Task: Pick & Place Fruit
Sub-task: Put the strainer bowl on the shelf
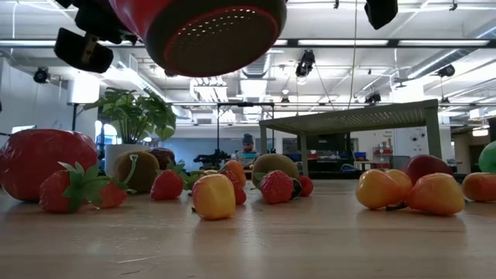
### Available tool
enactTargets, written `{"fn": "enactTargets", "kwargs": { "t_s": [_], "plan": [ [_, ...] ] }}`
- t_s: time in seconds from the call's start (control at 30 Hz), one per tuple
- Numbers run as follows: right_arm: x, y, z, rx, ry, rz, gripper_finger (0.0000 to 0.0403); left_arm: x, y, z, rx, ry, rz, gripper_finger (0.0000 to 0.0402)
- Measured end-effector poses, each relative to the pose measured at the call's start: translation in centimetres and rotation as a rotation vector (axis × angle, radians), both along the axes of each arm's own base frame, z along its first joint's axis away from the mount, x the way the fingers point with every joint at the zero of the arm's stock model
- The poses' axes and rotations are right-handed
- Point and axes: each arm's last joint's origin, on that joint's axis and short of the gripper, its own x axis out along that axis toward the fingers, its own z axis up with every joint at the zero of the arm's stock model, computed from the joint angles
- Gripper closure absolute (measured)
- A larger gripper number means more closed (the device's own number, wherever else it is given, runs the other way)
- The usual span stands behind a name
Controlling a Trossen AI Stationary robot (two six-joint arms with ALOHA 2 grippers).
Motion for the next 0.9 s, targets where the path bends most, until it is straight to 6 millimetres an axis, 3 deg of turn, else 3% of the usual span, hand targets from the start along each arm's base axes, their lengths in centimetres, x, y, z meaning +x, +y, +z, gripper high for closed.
{"fn": "enactTargets", "kwargs": {
  "t_s": [0.13,0.27,0.43,0.7,0.9],
  "plan": [
    [-0.1,0.0,0.0,-0.001,0.004,-0.003,0.0394,0.0,0.0,0.0,-0.008,0.000,-0.013,0.0283],
    [-0.5,-0.4,-0.4,-0.046,0.048,-0.049,0.0395,0.0,-0.1,0.1,-0.009,-0.005,-0.021,0.0213],
    [-2.2,-1.9,0.5,-0.010,0.045,-0.164,0.0395,-0.1,0.0,0.1,0.036,-0.035,-0.054,0.0143],
    [-6.6,-5.4,3.8,0.117,-0.175,-0.383,0.0395,0.0,0.2,0.1,0.160,-0.083,-0.071,0.0127],
    [-9.7,-7.2,3.4,0.071,-0.377,-0.602,0.0395,0.1,0.5,0.0,0.330,-0.125,-0.058,0.0128]
  ]
}}
